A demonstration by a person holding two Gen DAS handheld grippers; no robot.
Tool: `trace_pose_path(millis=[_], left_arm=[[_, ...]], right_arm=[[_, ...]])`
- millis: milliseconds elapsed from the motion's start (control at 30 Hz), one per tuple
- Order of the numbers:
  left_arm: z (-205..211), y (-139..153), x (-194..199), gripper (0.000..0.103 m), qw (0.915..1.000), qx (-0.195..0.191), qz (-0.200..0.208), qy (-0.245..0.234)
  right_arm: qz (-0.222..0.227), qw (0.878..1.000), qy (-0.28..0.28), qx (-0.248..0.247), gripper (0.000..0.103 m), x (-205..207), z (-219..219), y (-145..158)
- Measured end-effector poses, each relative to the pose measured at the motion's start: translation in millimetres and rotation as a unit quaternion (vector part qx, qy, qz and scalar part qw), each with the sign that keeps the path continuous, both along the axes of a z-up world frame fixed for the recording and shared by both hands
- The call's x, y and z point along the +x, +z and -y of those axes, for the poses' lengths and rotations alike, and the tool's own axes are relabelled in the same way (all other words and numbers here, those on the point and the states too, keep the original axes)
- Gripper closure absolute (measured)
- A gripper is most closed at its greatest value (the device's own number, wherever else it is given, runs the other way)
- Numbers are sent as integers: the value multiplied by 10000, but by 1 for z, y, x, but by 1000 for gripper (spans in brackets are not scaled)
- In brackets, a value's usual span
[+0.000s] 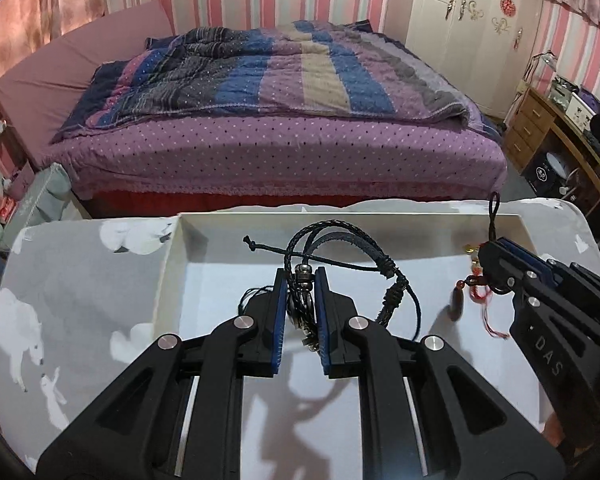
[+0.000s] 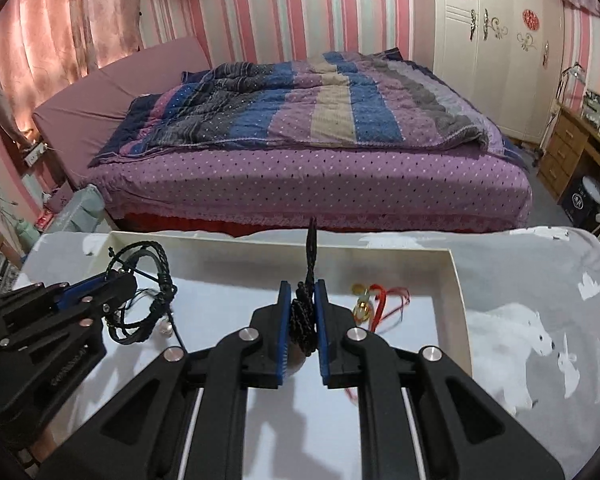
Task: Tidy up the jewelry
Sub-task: 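Carry the braided bracelet and teardrop pendant over the white tray with both tools, then open both tools to release the bracelet and pendant inside the tray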
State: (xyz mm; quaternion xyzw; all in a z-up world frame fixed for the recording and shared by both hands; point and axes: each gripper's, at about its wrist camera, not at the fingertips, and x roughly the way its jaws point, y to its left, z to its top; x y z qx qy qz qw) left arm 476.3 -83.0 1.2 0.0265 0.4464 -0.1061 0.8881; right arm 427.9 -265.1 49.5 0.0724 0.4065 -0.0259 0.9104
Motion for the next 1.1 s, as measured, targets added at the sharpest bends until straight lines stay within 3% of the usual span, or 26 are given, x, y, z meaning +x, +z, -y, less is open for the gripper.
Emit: trace_pose_path(millis=[167, 400, 700, 867, 933, 1000, 1100], left_arm=[[5, -17, 12, 91, 9998, -44, -166, 30], [20, -29, 23, 91, 9988, 342, -348, 1], [29, -37, 31, 83, 9972, 587, -466, -1], [25, -36, 31, 70, 9970, 596, -478, 102], [23, -33, 30, 61, 9973, 575, -434, 148], [19, -28, 25, 50, 9975, 579, -361, 177], [9, -17, 14, 39, 9982, 486, -293, 215]], right_arm=[[-286, 9993, -73, 222, 92, 9, 7, -17], [-788, 9962, -288, 237, 92, 19, 9, -34], [-844, 9960, -279, 54, 90, 19, 4, -35], [-837, 9961, -284, 32, 88, 17, 4, -35], [-811, 9962, -319, -33, 64, 16, 5, -34], [-754, 9966, -327, -36, 58, 13, 7, -30], [-709, 9968, -364, -20, 57, 7, 11, -19]])
